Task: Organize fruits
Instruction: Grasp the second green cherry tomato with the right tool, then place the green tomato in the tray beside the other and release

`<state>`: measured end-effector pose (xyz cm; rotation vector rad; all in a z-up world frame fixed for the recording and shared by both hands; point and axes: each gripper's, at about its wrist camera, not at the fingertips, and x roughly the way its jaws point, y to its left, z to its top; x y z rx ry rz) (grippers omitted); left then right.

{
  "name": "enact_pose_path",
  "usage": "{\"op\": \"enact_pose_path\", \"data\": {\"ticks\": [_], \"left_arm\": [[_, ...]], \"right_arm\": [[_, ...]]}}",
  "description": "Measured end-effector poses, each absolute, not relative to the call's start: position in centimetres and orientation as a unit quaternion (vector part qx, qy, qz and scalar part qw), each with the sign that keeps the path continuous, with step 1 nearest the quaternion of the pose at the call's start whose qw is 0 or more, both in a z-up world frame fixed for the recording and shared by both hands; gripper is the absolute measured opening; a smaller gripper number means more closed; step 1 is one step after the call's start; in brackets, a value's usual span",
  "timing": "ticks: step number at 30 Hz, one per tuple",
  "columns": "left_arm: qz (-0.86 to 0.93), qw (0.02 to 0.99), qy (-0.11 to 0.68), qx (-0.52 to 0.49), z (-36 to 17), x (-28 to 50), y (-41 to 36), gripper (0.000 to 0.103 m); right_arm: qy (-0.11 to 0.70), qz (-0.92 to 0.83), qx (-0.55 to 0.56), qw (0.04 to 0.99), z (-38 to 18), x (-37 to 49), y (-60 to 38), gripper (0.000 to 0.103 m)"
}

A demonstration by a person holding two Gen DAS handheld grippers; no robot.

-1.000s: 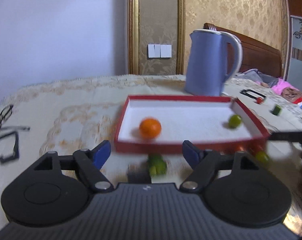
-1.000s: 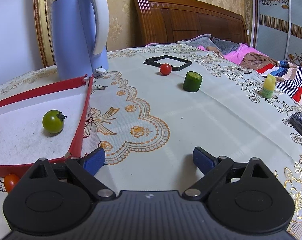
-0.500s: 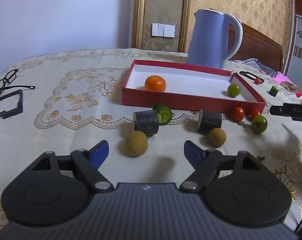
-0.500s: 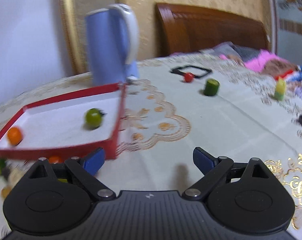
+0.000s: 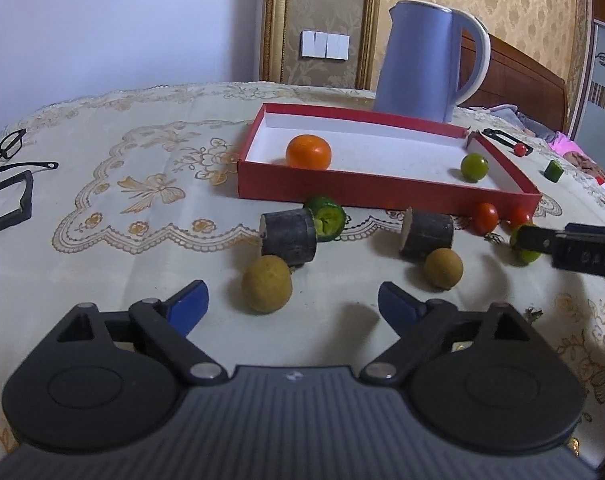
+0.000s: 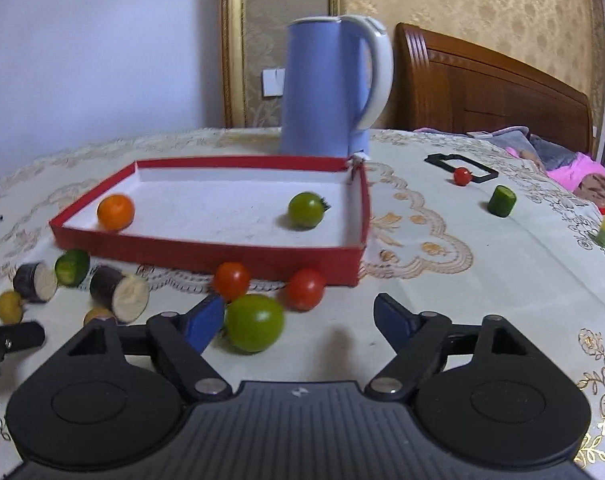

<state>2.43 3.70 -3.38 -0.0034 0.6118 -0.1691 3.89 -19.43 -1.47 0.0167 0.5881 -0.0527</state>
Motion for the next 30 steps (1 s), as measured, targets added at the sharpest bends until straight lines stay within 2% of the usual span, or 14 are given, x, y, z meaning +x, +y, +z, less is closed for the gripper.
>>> {"op": "enact_pose_path", "data": {"ticks": [3, 8, 11, 13, 15, 20, 30], "left_arm": [[-0.082, 0.951, 0.299, 0.003, -3.4, 2.4, 3.6, 0.092], [-0.076, 0.95, 0.302, 0.005, -3.5, 2.5, 3.5, 0.095], [-0.076, 0.95, 0.303, 0.008, -3.5, 2.5, 3.5, 0.095], [-0.074, 0.95, 0.304, 0.008, -3.6, 2.5, 3.5, 0.095], [-0.075, 0.949, 0.307, 0.01, -3.6, 2.6, 3.5, 0.096], [-0.073, 0.948, 0.31, 0.016, -3.7, 2.7, 3.3, 0.101], [-0.074, 0.947, 0.311, 0.016, -3.8, 2.7, 3.4, 0.102]], "right_arm": [[0.302, -0.019, 0.015, 0.953, -2.1, 4.3, -19.3, 0.063], [0.312, -0.016, 0.019, 0.95, -2.4, 4.5, -19.1, 0.06], [0.318, -0.011, 0.02, 0.948, -2.5, 4.8, -18.9, 0.052], [0.319, -0.01, 0.01, 0.948, -2.6, 5.0, -18.5, 0.045], [0.318, -0.005, 0.002, 0.948, -2.6, 5.0, -18.2, 0.033], [0.317, -0.001, 0.008, 0.948, -2.6, 5.0, -18.3, 0.032], [0.268, 0.014, 0.015, 0.963, -0.3, 4.0, -18.3, 0.032]]}}
